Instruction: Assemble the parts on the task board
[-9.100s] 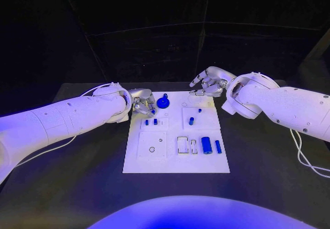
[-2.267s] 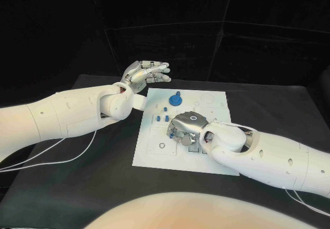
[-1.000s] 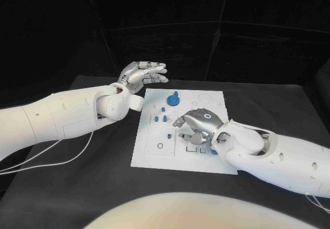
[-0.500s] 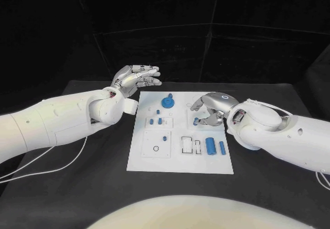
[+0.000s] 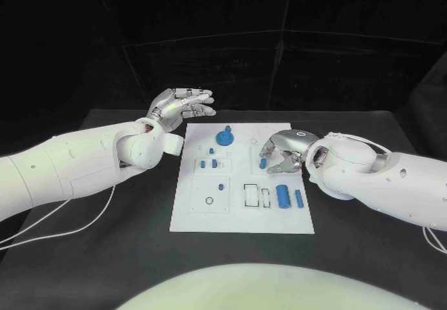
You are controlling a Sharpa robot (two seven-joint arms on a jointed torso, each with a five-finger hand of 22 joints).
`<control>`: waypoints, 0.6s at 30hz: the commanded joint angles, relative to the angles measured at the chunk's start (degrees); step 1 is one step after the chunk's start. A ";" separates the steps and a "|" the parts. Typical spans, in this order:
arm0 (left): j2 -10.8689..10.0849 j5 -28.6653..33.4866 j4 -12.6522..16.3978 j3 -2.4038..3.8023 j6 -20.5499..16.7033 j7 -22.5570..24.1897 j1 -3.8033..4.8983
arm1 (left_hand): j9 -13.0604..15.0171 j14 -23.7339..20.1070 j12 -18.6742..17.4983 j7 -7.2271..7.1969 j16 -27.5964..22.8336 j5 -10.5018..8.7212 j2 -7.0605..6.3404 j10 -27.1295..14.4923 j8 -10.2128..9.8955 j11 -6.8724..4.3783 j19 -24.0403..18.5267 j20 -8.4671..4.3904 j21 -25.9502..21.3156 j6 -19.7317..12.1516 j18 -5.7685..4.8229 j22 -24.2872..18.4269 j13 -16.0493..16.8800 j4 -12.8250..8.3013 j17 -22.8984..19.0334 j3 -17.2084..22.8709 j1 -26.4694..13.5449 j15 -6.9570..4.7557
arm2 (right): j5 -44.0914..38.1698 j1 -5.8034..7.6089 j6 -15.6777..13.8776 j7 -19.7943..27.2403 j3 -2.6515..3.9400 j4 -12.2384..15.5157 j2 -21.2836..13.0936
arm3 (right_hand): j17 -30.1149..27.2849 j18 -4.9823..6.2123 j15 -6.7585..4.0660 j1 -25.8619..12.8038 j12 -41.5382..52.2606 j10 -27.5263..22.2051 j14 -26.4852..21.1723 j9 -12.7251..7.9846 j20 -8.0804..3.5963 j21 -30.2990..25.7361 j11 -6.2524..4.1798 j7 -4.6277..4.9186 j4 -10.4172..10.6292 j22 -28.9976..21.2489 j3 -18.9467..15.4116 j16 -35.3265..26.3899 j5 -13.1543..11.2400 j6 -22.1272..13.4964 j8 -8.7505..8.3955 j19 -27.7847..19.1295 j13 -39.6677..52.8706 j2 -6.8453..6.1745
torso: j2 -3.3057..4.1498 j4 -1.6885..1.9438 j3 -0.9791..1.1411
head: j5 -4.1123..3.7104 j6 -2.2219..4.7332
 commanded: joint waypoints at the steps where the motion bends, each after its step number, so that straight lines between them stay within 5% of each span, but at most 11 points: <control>1: 0.06 -0.53 0.09 0.05 1.17 0.02 0.09 | 0.00 0.11 0.18 0.01 -0.33 0.15 0.17 -0.44 0.05 0.00 -0.05 0.45 -0.19 -0.37 0.17 -0.05 0.05 -0.33 -0.05 -0.13 0.59 0.43 | 0.25 0.13 1.94 0.13 0.04 -0.34 0.50 | -0.47 0.53 -0.11 0.67 1.15 1.98 0.33 0.10 -0.17 0.33 -0.22 0.42 0.01 0.67 0.11 -0.42 0.22 0.41 0.06 0.64 0.07 1.06 | 0.00 0.02 -0.04 | 0.06 0.01; 8: -0.08 -0.56 -0.04 0.05 1.25 0.00 0.10 | 0.00 0.10 0.19 0.02 -0.35 0.15 0.20 -0.47 0.05 0.01 -0.05 0.45 -0.20 -0.38 0.17 -0.08 0.05 -0.36 -0.06 -0.13 0.63 0.44 | 1.38 0.11 2.02 1.20 0.03 -1.30 1.25 | -1.65 0.17 -1.24 0.61 1.27 8.64 0.69 0.34 -1.10 1.37 -1.55 1.15 1.16 2.51 2.35 -0.77 0.63 4.30 0.99 1.71 -0.49 2.97 | -0.01 -0.04 0.02 | 0.20 -0.33; 18: -0.14 -0.57 -0.02 0.05 1.58 -0.03 0.10 | 0.00 0.10 0.19 0.02 -0.35 0.15 0.20 -0.47 0.05 0.01 -0.05 0.45 -0.20 -0.38 0.17 -0.08 0.05 -0.36 -0.06 -0.13 0.63 0.44 | 1.74 0.09 0.41 1.96 0.02 -2.46 2.38 | -0.33 0.11 -1.67 0.94 -1.34 13.36 1.34 0.25 -1.69 1.47 -2.10 1.05 1.97 2.69 5.47 1.05 0.55 7.18 1.16 2.16 -0.43 2.94 | -0.04 -0.01 0.02 | 0.05 -0.49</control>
